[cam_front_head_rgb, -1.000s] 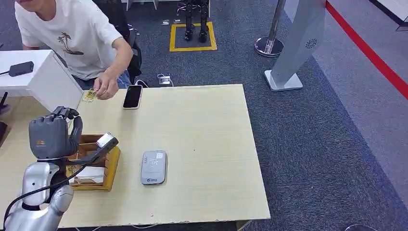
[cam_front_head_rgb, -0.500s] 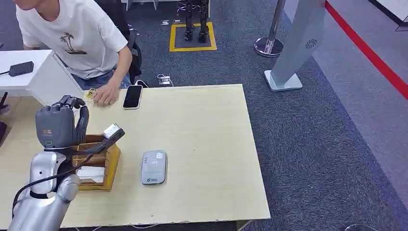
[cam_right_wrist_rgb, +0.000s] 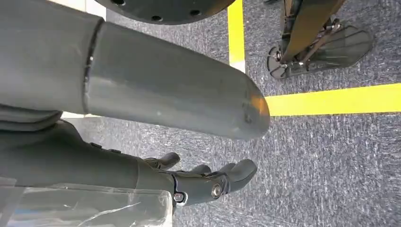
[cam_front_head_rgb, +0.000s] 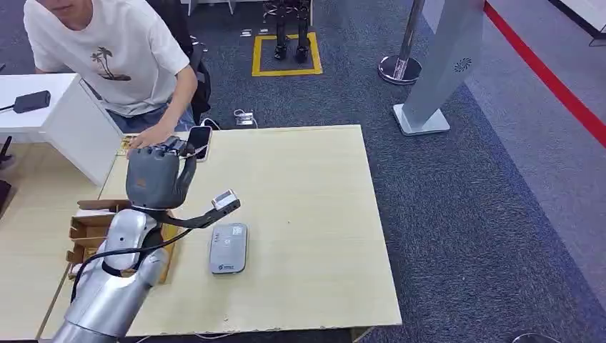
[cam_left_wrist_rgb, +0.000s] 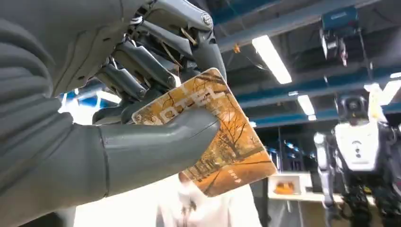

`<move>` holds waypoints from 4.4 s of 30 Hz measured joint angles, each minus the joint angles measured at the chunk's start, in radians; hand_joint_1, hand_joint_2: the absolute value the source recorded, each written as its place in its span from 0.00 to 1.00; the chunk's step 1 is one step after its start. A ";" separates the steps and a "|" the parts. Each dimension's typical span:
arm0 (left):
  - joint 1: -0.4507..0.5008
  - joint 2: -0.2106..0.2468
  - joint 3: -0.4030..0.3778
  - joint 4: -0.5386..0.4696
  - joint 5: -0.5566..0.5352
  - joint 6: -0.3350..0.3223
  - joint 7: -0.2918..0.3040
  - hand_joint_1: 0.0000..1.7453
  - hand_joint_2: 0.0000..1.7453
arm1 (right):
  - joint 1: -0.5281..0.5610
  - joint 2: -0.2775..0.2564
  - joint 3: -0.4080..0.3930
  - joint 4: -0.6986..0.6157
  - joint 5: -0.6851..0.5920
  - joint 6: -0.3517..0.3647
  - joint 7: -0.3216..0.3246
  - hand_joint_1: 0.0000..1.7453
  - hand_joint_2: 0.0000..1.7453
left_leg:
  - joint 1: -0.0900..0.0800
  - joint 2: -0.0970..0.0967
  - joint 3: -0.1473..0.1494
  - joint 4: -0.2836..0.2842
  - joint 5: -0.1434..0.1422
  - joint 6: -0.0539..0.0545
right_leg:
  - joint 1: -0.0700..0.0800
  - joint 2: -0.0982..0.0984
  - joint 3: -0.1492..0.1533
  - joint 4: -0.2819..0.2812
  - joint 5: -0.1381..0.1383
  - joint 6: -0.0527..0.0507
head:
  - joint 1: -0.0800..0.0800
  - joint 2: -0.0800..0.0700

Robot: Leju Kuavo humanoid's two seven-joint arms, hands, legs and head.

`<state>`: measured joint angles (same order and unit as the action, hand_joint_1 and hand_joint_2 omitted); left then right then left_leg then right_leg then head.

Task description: Pass the card to the sensor for recognition and then transmit it.

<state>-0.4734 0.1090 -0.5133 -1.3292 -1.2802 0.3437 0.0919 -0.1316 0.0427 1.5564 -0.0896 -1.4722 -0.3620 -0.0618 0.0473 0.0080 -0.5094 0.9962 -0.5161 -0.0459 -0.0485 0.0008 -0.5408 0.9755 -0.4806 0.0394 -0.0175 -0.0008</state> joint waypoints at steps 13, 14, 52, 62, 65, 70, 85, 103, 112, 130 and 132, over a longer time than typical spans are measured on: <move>0.002 -0.075 -0.114 0.112 0.012 0.016 0.003 1.00 1.00 | -0.001 0.000 0.000 -0.005 0.002 0.000 0.001 0.00 0.00 | 0.000 0.000 -0.001 0.000 0.000 0.000 | 0.000 0.000 0.000 0.000 0.000 0.000 | 0.000 0.000; 0.011 -0.081 -0.122 0.122 0.011 0.019 0.003 1.00 1.00 | -0.001 0.000 0.000 -0.005 -0.002 0.000 0.002 0.00 0.00 | 0.000 0.000 -0.001 0.000 0.000 0.000 | 0.000 0.000 0.000 0.000 0.000 0.000 | 0.000 0.000; 0.279 -0.097 -0.142 0.213 -0.262 0.054 0.212 1.00 1.00 | 0.009 0.000 -0.009 -0.005 -0.044 -0.006 -0.005 0.00 0.00 | 0.000 0.000 -0.002 0.000 -0.001 0.001 | 0.000 0.000 0.000 0.000 0.000 0.000 | 0.000 0.000; 0.289 -0.061 -0.134 0.208 -0.266 0.032 0.334 1.00 1.00 | 0.011 0.000 -0.009 -0.005 -0.046 -0.005 -0.006 0.00 0.00 | 0.000 0.000 -0.001 0.000 0.000 0.001 | 0.000 0.000 0.000 0.000 0.000 0.000 | 0.000 0.000; 0.291 -0.050 -0.134 0.206 -0.266 0.027 0.357 1.00 1.00 | 0.011 0.000 -0.009 -0.005 -0.046 -0.005 -0.005 0.00 0.00 | 0.000 0.000 -0.001 0.000 0.000 0.001 | 0.000 0.000 0.000 0.000 0.000 0.000 | 0.000 0.000; 0.292 -0.037 -0.135 0.203 -0.266 0.018 0.380 1.00 1.00 | 0.011 0.000 -0.009 -0.005 -0.046 -0.005 -0.005 0.00 0.00 | 0.000 0.000 -0.001 0.000 -0.001 0.001 | 0.000 0.000 0.000 0.000 0.000 0.000 | 0.000 0.000; 0.291 -0.023 -0.024 0.107 -0.262 0.179 0.260 1.00 1.00 | 0.011 0.000 -0.002 -0.005 -0.043 -0.001 0.005 0.00 0.00 | 0.000 0.000 -0.001 0.000 0.000 0.001 | 0.000 0.000 0.000 0.000 0.000 0.001 | 0.000 0.000; 0.152 0.083 0.254 -0.036 -0.209 0.210 0.167 1.00 1.00 | 0.010 0.000 0.000 -0.005 -0.023 0.009 0.016 0.00 0.00 | 0.000 0.000 -0.002 0.000 0.001 0.001 | 0.000 0.000 0.000 0.000 0.000 0.000 | 0.000 0.000; 0.132 0.145 0.334 -0.032 -0.143 0.209 0.162 1.00 1.00 | 0.010 0.000 0.000 -0.005 -0.014 0.007 0.027 0.00 0.00 | 0.000 0.000 -0.002 0.000 0.001 0.001 | 0.000 0.000 0.000 0.000 0.000 0.000 | 0.000 0.000; 0.139 0.192 0.410 -0.024 -0.120 0.201 0.148 0.00 1.00 | 0.009 0.000 0.000 -0.005 -0.014 0.006 0.024 0.00 0.00 | 0.000 0.000 -0.002 0.000 0.001 0.001 | 0.000 0.000 -0.001 0.000 0.000 0.001 | 0.000 0.000; 0.139 0.193 0.415 -0.024 -0.117 0.203 0.144 0.00 1.00 | 0.009 0.000 0.000 -0.005 -0.014 0.008 0.023 0.00 0.00 | 0.000 0.000 -0.002 0.000 0.001 0.001 | 0.000 0.000 -0.001 0.000 0.000 0.001 | 0.000 0.000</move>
<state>-0.3344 0.3017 -0.0984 -1.3527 -1.3969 0.5463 0.2361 -0.1224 0.0427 1.5564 -0.0946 -1.4866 -0.3544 -0.0385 0.0471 0.0083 -0.5118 0.9963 -0.5154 -0.0447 -0.0487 0.0009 -0.5420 0.9758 -0.4802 0.0399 -0.0175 -0.0008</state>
